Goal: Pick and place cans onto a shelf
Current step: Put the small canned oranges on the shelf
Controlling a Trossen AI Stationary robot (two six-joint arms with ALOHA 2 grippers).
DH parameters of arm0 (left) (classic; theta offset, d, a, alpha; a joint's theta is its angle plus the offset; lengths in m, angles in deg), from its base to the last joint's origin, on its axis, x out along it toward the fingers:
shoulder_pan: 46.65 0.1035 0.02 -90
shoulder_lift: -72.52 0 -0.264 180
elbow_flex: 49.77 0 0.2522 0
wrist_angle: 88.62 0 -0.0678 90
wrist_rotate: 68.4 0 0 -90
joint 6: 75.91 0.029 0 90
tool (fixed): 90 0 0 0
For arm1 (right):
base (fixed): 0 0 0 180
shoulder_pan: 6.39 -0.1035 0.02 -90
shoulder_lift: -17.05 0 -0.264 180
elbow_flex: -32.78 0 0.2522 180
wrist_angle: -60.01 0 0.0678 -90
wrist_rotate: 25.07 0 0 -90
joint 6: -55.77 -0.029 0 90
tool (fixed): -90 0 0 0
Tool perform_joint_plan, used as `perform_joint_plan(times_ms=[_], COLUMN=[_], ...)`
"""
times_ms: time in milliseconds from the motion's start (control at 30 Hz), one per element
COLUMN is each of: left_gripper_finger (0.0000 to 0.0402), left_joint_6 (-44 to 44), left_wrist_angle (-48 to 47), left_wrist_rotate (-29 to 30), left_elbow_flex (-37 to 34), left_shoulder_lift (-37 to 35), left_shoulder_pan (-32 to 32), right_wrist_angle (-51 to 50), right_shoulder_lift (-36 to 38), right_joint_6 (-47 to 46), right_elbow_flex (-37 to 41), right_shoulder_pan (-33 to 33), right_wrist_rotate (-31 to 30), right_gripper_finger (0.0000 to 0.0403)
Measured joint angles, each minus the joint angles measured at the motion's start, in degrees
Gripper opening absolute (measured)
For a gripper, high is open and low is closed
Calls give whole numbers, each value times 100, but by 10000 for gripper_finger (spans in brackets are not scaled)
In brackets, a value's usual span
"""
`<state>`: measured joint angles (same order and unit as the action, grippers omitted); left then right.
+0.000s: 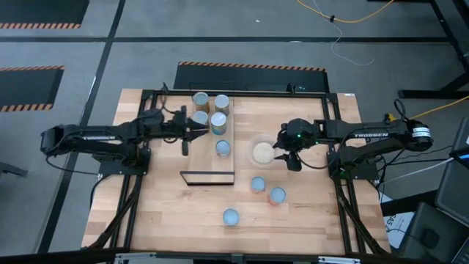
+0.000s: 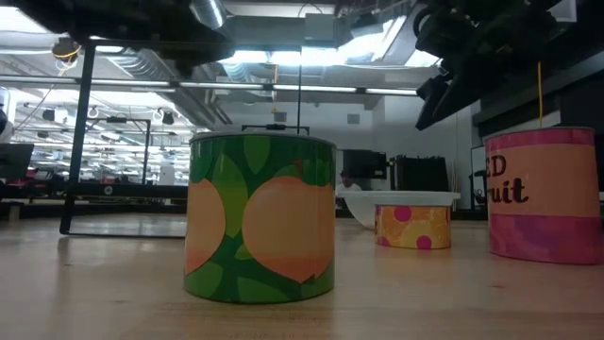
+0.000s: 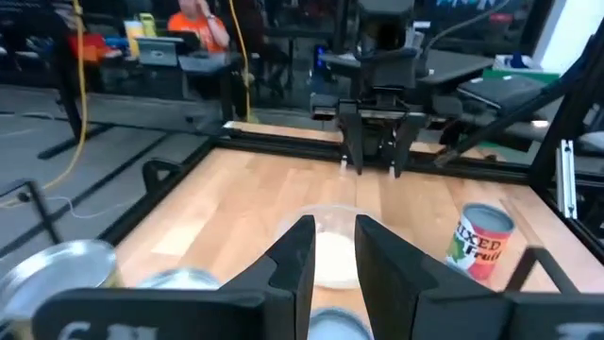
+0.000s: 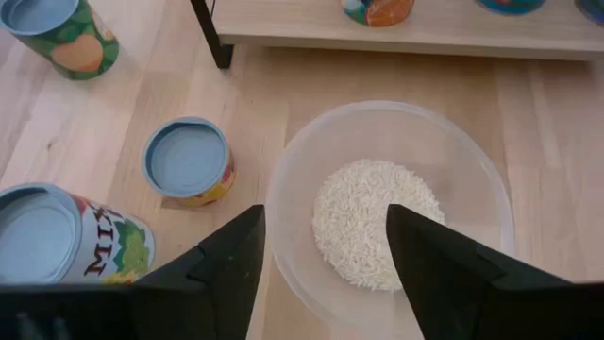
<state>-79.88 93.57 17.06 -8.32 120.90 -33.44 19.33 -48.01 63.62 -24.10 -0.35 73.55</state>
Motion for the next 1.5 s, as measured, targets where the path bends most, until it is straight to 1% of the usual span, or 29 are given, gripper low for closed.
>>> perform_joint_plan(times_ms=[167, 233, 433, 567, 767, 967, 1033, 1167, 1400, 1500], left_gripper_finger=[71, 71, 71, 71, 71, 71, 71, 71, 71, 71], left_joint_6=[-15, -46, -41, 139, 593, 1092, 1272, 1529, 1661, 1662], left_wrist_angle=[-90, -259, -1565, -2420, -2913, -3117, -3105, -3126, -3539, -3565], left_wrist_rotate=[-141, -223, -381, -448, -692, -693, -594, -176, -37, 156], left_elbow_flex=[699, 1006, 2025, 2410, 2476, 2476, 2478, 2478, 2478, 2478], left_shoulder_lift=[1023, 1365, 2254, 2672, 3078, 3314, 3309, 3309, 3309, 3309], left_shoulder_pan=[-28, -28, -26, -47, -271, -599, -676, -794, -837, -837], right_wrist_angle=[-2, -10, -15, -19, -18, -18, -15, -15, -15, -15], right_shoulder_lift=[0, 0, 0, -2, -2, -3, -4, -4, -4, -4], right_joint_6=[1, 1, 8, 10, 12, 10, 10, 10, 10, 10], right_elbow_flex=[0, 0, 0, 0, 0, -2, -2, -2, -2, -2], right_shoulder_pan=[0, 0, 0, 0, 0, 0, 0, 0, 0, 0], right_wrist_rotate=[0, 0, 0, 0, 0, -1, 0, 0, 0, -2], right_gripper_finger=[225, 225, 225, 225, 225, 225, 225, 225, 225, 225])
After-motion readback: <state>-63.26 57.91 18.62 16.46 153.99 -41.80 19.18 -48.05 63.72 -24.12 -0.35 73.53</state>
